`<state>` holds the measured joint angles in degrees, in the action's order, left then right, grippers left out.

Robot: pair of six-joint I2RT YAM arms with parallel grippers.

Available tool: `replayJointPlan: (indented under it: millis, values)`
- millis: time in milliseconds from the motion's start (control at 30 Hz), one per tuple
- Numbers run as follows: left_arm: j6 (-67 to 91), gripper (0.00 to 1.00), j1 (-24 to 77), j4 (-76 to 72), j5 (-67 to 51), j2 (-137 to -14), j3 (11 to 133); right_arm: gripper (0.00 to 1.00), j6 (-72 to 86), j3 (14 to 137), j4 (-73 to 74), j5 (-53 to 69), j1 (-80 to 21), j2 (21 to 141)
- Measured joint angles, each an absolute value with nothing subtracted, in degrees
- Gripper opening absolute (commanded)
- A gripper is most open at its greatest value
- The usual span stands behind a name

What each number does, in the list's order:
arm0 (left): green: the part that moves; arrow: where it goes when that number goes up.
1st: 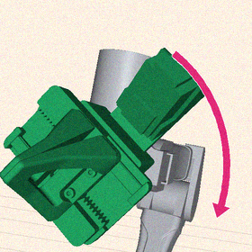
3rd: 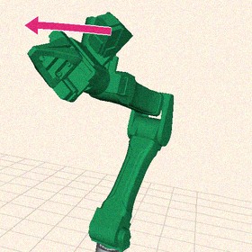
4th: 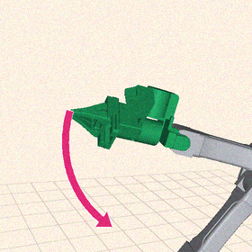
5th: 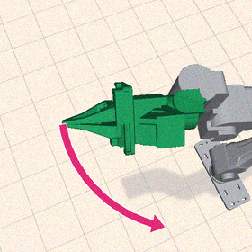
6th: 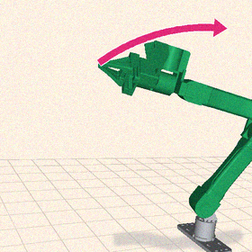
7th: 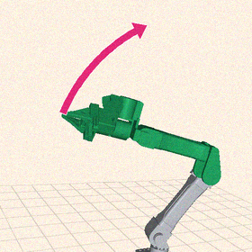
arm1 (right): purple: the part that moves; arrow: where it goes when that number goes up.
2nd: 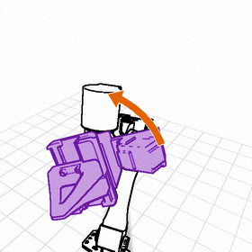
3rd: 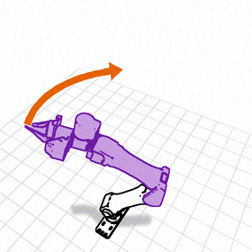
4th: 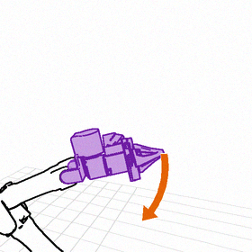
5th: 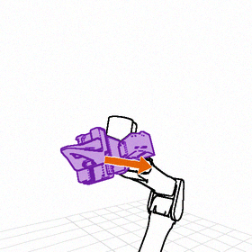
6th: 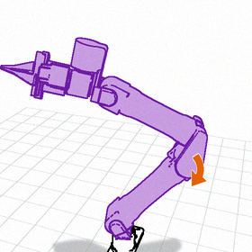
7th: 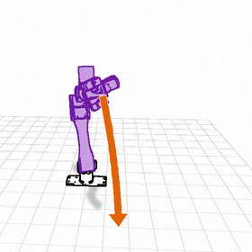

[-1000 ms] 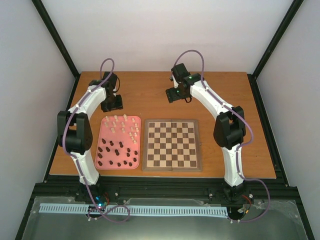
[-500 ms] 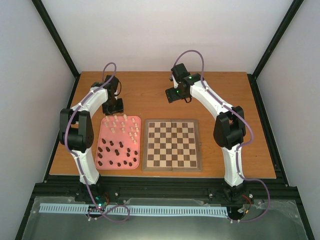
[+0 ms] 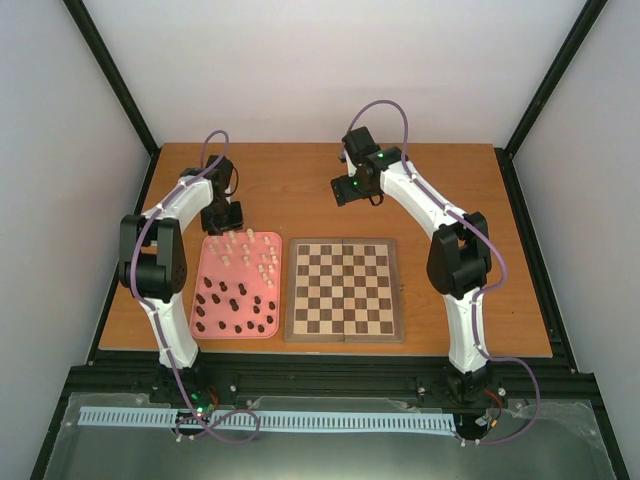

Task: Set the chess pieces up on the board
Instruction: Pick up the chess piece from the storage box.

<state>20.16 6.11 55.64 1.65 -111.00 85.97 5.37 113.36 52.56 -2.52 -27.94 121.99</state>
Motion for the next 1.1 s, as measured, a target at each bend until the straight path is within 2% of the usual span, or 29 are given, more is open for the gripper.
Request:
replayJointPlan:
  millis: [900, 1100]
  values:
    - [20.18, 0.33, 5.98, 55.29, 0.84, -115.57, 87.81, 0.92, 5.34, 113.36, 52.99, -2.57, -27.94, 122.04]
    - [20.27, 0.24, 5.93, 55.31, 0.95, -115.68, 87.92, 0.91, 5.34, 113.36, 52.97, -2.57, -27.94, 122.04]
